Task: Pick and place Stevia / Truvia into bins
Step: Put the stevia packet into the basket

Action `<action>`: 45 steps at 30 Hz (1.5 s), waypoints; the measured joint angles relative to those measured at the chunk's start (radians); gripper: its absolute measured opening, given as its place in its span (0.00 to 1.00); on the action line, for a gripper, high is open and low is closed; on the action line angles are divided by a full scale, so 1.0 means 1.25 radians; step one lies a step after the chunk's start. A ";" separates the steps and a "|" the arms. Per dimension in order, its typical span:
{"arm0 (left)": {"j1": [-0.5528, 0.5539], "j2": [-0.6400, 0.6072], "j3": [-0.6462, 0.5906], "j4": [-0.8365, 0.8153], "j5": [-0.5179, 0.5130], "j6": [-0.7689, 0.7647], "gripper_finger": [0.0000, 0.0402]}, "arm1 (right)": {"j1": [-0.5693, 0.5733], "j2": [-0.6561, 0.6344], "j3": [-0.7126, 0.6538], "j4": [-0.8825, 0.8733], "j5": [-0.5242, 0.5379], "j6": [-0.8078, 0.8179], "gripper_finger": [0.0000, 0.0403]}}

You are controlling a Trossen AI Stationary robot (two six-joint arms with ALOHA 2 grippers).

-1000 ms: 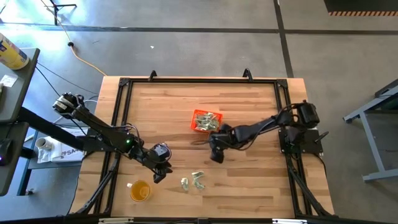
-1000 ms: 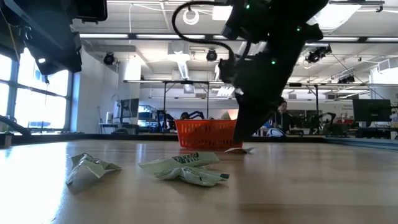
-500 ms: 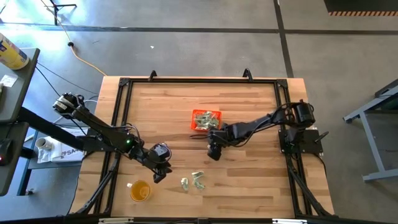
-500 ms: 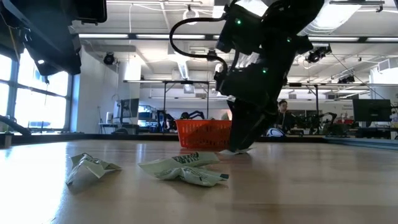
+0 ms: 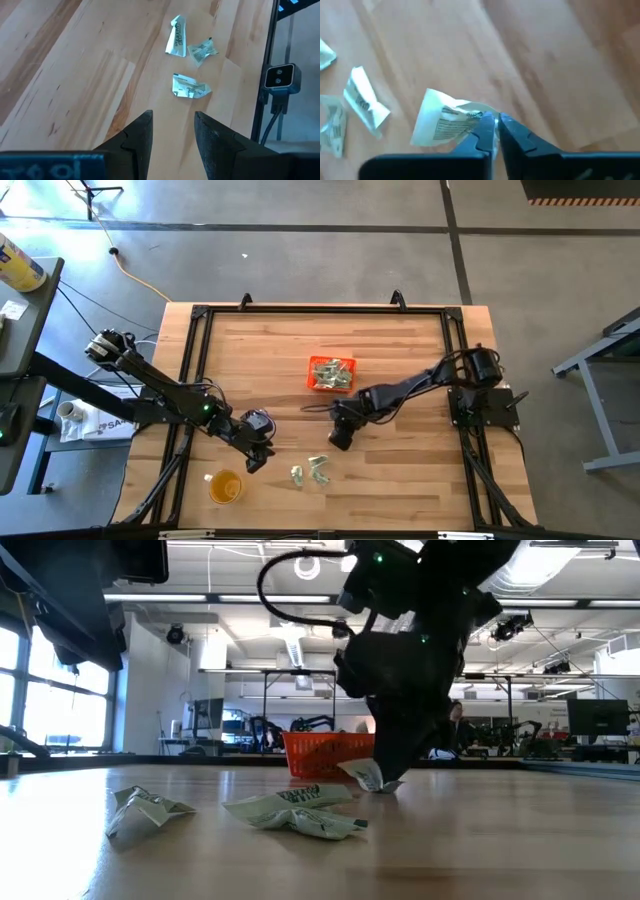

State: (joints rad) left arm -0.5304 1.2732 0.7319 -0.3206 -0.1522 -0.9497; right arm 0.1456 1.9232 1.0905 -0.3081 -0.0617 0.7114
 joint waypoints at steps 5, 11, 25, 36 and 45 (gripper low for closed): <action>0.000 0.000 0.000 -0.005 -0.017 0.002 0.44 | 0.027 0.007 0.076 -0.027 0.013 0.019 0.03; 0.000 0.000 0.000 -0.010 -0.019 0.002 0.44 | 0.044 0.004 0.235 -0.115 0.158 -0.024 0.00; 0.000 0.000 0.000 -0.010 -0.020 -0.001 0.44 | 0.077 0.075 0.359 -0.283 -0.041 -0.449 0.27; 0.000 0.000 0.000 -0.013 -0.020 -0.027 0.44 | 0.090 0.143 0.359 -0.241 0.145 -0.513 0.75; 0.000 0.000 0.000 -0.021 -0.020 -0.028 0.44 | 0.054 0.174 0.359 -0.265 0.044 -0.536 0.69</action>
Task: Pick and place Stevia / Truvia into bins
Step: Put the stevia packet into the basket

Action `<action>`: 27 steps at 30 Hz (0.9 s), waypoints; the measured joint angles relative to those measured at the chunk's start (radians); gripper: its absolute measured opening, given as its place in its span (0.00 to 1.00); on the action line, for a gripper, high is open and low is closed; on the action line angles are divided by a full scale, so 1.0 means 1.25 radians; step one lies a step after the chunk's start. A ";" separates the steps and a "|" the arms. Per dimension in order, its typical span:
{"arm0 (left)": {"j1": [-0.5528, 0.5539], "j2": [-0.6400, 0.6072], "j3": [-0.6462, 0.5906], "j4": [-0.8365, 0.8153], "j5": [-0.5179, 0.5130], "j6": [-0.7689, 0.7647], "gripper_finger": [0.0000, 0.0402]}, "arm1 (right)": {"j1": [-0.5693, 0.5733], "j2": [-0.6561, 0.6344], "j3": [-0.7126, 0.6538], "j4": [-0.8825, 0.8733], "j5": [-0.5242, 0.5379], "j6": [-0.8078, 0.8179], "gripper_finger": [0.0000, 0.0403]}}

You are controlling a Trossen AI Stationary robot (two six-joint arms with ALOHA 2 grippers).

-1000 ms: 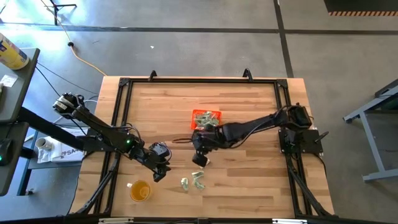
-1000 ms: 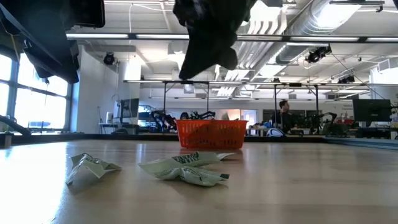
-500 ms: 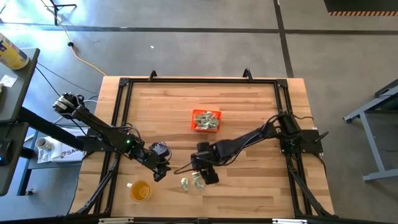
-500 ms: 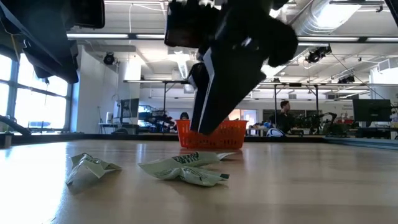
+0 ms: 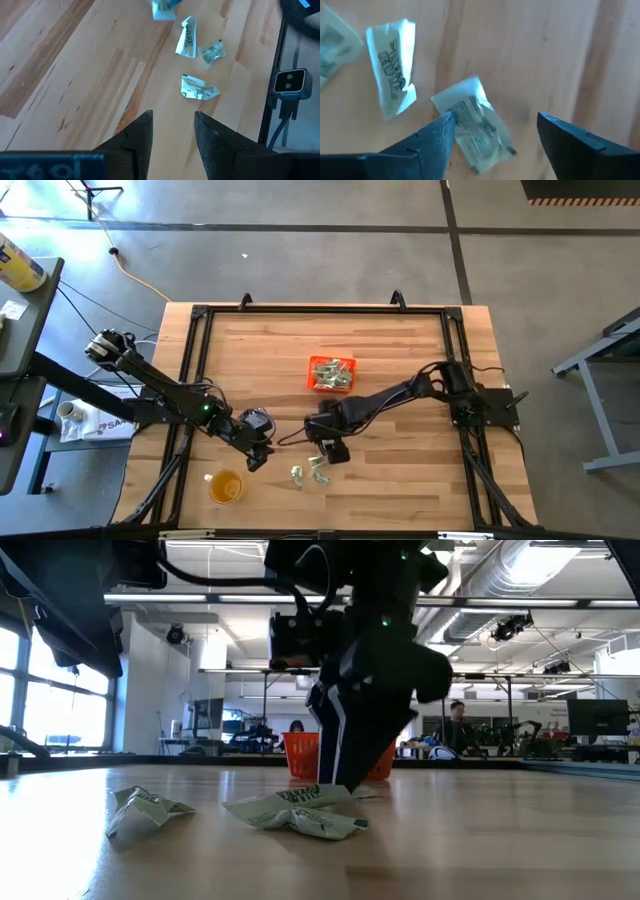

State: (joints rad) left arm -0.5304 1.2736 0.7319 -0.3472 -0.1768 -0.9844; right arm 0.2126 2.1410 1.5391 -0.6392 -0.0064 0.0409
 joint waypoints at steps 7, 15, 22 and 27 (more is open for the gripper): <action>0.000 0.000 0.000 -0.008 0.006 0.000 0.44 | 0.013 0.040 0.005 -0.023 0.008 -0.006 0.60; 0.000 0.000 0.000 -0.022 0.009 0.006 0.44 | -0.003 0.042 0.004 -0.117 0.008 0.078 0.09; 0.000 0.000 0.000 -0.033 0.008 0.008 0.44 | -0.055 -0.004 0.036 -0.184 0.139 0.165 0.05; 0.000 0.000 0.000 -0.042 0.002 0.009 0.44 | -0.127 -0.115 0.100 -0.195 0.309 0.157 0.04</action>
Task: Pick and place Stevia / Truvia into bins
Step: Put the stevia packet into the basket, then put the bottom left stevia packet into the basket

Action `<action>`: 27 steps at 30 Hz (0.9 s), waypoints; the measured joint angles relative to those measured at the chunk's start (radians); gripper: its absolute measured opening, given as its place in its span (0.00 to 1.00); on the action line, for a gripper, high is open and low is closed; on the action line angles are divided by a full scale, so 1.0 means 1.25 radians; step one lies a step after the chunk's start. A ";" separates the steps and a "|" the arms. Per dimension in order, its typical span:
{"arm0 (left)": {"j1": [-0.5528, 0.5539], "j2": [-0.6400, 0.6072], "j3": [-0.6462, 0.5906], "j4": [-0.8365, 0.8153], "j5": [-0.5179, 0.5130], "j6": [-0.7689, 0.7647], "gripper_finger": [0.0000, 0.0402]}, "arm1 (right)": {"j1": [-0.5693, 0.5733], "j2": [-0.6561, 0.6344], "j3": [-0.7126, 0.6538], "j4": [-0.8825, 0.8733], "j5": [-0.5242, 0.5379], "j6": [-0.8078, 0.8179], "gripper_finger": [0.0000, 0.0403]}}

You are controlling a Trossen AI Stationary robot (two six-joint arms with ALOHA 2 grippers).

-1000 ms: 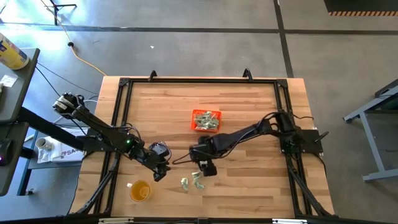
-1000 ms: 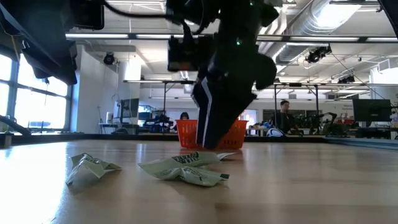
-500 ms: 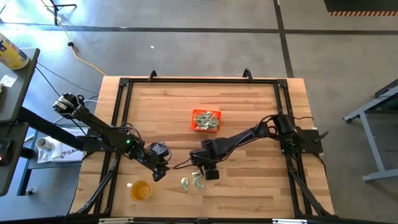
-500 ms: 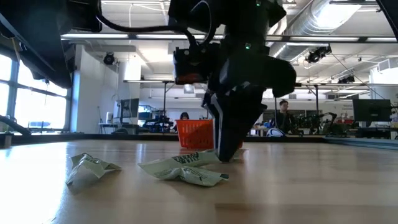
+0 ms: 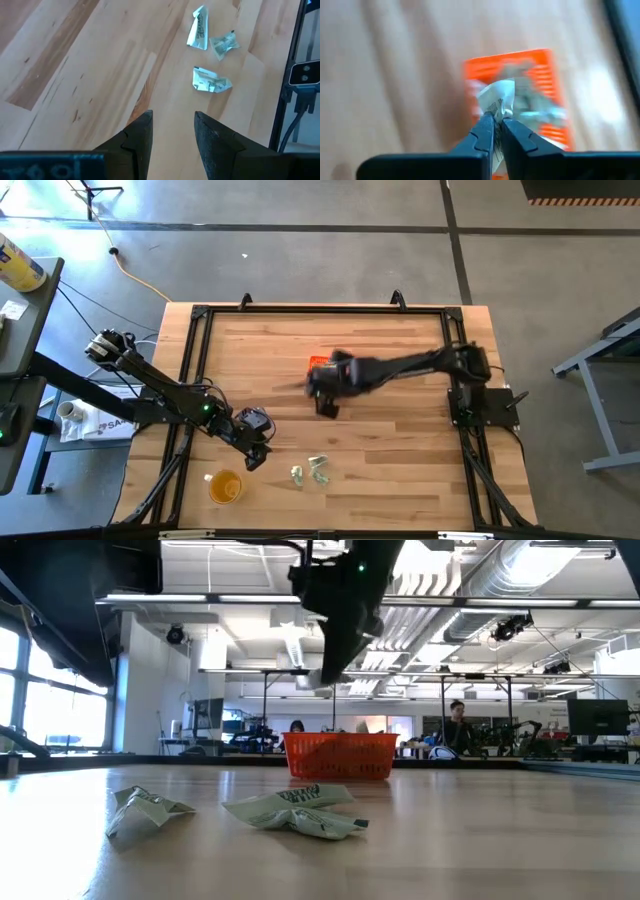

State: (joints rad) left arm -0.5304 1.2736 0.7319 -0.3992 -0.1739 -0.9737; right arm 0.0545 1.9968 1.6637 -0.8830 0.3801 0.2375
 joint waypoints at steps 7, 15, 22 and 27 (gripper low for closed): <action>0.000 0.000 0.000 0.003 -0.037 0.000 0.44 | -0.154 -0.055 0.015 0.025 -0.110 -0.005 0.04; 0.000 0.000 0.000 0.004 -0.052 -0.002 0.44 | -0.166 -0.010 -0.031 0.022 -0.260 0.045 0.18; 0.000 0.000 0.000 0.004 -0.064 -0.003 0.44 | -0.140 -0.002 -0.015 -0.027 -0.120 0.087 0.31; 0.000 0.003 0.000 0.007 -0.030 -0.030 0.44 | -0.114 -0.038 0.032 -0.085 -0.136 0.124 0.41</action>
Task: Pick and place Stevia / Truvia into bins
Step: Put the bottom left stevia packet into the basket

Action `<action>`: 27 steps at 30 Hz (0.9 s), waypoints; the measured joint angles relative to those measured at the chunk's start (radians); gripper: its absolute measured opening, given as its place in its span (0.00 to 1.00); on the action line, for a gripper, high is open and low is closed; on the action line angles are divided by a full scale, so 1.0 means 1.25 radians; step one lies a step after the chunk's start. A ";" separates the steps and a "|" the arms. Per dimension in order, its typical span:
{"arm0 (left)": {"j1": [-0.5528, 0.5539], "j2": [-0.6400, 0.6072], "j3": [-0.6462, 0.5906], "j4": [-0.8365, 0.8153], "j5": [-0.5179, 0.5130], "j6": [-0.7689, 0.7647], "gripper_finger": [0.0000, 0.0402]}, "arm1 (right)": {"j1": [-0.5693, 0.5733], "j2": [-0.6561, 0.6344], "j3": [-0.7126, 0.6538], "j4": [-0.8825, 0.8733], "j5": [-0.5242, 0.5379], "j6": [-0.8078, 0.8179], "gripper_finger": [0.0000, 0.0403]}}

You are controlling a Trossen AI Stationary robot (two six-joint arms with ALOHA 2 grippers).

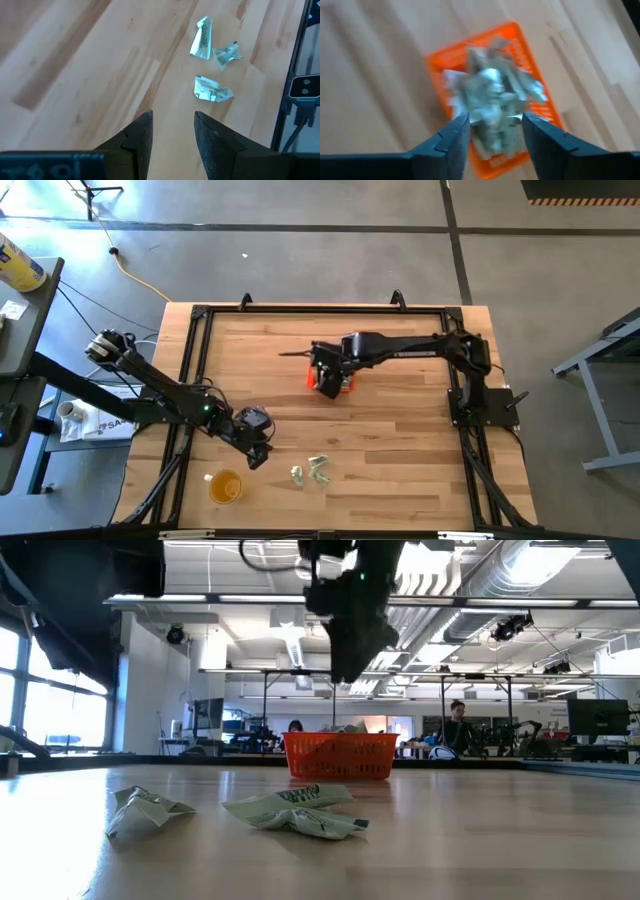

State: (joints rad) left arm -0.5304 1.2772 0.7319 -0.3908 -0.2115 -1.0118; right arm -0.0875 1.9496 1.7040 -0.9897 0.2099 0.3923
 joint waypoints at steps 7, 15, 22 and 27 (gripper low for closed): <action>0.012 0.073 0.000 0.013 0.069 -0.158 0.48 | 0.103 -0.030 0.009 -0.047 0.013 0.072 0.57; 0.011 0.207 0.108 0.074 0.098 -0.222 0.66 | 0.252 -0.029 0.007 -0.153 0.137 0.287 0.71; 0.009 0.343 0.240 0.000 0.111 -0.312 0.74 | 0.355 -0.029 0.007 -0.274 0.207 0.523 0.74; 0.002 0.434 0.338 -0.015 0.123 -0.320 0.74 | 0.414 -0.029 -0.002 -0.292 0.229 0.613 0.74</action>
State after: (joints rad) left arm -0.5278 1.8192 1.1546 -0.4096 -0.0578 -1.4113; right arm 0.4296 1.9133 1.7013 -1.3543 0.4967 1.1590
